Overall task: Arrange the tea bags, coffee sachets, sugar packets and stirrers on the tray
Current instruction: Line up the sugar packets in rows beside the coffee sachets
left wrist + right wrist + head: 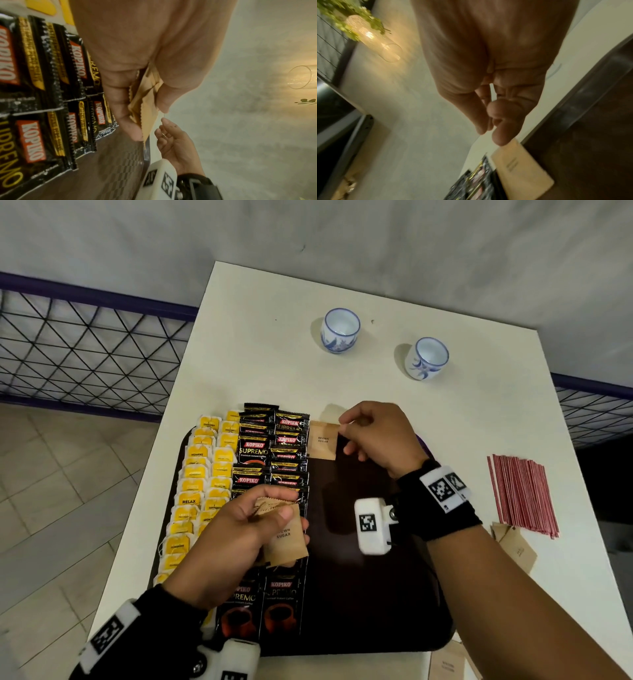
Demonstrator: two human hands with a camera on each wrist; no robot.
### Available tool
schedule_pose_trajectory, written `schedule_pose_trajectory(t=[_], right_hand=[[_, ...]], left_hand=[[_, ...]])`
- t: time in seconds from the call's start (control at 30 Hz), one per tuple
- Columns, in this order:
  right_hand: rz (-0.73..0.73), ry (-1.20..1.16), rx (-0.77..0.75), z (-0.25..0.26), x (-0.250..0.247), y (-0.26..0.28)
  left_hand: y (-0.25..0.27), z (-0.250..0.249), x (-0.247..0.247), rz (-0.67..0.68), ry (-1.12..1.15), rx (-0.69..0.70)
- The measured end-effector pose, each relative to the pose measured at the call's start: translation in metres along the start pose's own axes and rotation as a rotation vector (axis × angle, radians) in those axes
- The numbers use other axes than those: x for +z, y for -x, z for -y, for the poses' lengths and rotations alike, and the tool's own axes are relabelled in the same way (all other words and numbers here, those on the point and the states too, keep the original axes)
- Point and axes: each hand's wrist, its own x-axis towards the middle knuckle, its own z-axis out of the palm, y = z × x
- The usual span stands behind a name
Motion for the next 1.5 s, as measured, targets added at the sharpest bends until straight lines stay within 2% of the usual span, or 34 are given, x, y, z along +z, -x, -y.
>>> schedule_pose_trajectory(t=[0.07, 0.17, 0.23, 0.33, 0.5, 0.8, 0.93, 1.07, 1.2, 1.5], right_hand=[[0.125, -0.072, -0.044, 0.001, 0.005, 0.024], [0.401, -0.14, -0.047, 0.0, 0.015, 0.06], [0.478, -0.161, -0.043, -0.001, 0.02, 0.074], [0.453, -0.201, -0.037, -0.006, 0.024, 0.079], [0.392, -0.169, -0.049, -0.005, 0.022, 0.075], [0.338, -0.272, 0.005, -0.015, 0.014, 0.069], [0.203, -0.323, 0.043, -0.019, -0.001, 0.053], [0.093, -0.228, 0.067, -0.02, -0.016, 0.026], [0.107, -0.133, 0.107, -0.019, -0.014, 0.006], [0.137, -0.09, 0.165, -0.02, 0.0, -0.007]], left_hand=[[-0.002, -0.003, 0.003, -0.01, -0.008, 0.019], [-0.006, -0.007, 0.007, -0.034, -0.032, 0.05], [-0.007, -0.009, 0.011, -0.049, -0.051, 0.074], [-0.008, -0.011, 0.015, -0.07, -0.083, 0.095], [-0.009, -0.011, 0.012, -0.01, -0.045, 0.08], [-0.013, -0.004, 0.007, -0.091, -0.088, 0.14], [-0.011, -0.004, 0.004, -0.091, -0.082, 0.108], [-0.008, -0.004, 0.001, -0.092, -0.076, 0.091], [-0.005, -0.003, 0.001, -0.075, -0.082, 0.077], [-0.002, -0.001, 0.001, -0.071, -0.077, 0.068]])
